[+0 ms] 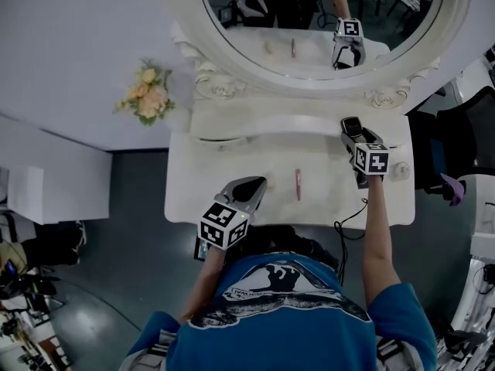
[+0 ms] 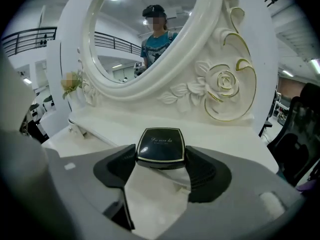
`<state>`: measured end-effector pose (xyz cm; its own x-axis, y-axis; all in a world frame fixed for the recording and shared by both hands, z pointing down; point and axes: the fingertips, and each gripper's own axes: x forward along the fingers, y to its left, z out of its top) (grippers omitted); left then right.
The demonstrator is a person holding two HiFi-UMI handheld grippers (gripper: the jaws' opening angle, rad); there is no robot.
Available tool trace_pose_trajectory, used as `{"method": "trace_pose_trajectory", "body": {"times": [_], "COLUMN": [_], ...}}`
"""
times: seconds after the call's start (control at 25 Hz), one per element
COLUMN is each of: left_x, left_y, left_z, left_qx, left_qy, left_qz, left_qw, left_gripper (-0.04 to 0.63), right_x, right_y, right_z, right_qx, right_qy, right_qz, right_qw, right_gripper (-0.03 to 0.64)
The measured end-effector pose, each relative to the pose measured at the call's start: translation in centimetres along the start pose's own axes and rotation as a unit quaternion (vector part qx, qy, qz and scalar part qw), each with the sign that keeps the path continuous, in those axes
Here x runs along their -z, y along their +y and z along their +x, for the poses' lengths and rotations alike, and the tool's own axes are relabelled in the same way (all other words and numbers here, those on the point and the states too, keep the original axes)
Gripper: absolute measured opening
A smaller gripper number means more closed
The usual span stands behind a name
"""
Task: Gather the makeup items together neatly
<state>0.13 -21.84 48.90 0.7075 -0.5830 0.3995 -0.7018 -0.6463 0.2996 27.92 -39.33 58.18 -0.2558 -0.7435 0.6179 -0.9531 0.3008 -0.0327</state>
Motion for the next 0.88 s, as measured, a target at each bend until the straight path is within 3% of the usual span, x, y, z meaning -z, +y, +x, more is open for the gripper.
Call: {"method": "trace_pose_trajectory", "body": {"times": [0.64, 0.88], "left_x": [0.9, 1.2], "left_y": [-1.6, -1.9], "left_z": [0.7, 0.8], "left_qx": [0.033, 0.044], "left_qy": [0.017, 0.023], "left_qz": [0.014, 0.018], "left_qw": [0.9992, 0.9986], "left_gripper": [0.012, 0.012], "right_x": [2.9, 6.5], "right_y": [6.1, 9.3], "right_z": [-4.4, -5.5], "right_qx": [-0.04, -0.055], "right_qy": [-0.036, -0.015], "right_qz": [0.06, 0.089], "right_qw": [0.997, 0.994], "right_gripper": [0.302, 0.302]}}
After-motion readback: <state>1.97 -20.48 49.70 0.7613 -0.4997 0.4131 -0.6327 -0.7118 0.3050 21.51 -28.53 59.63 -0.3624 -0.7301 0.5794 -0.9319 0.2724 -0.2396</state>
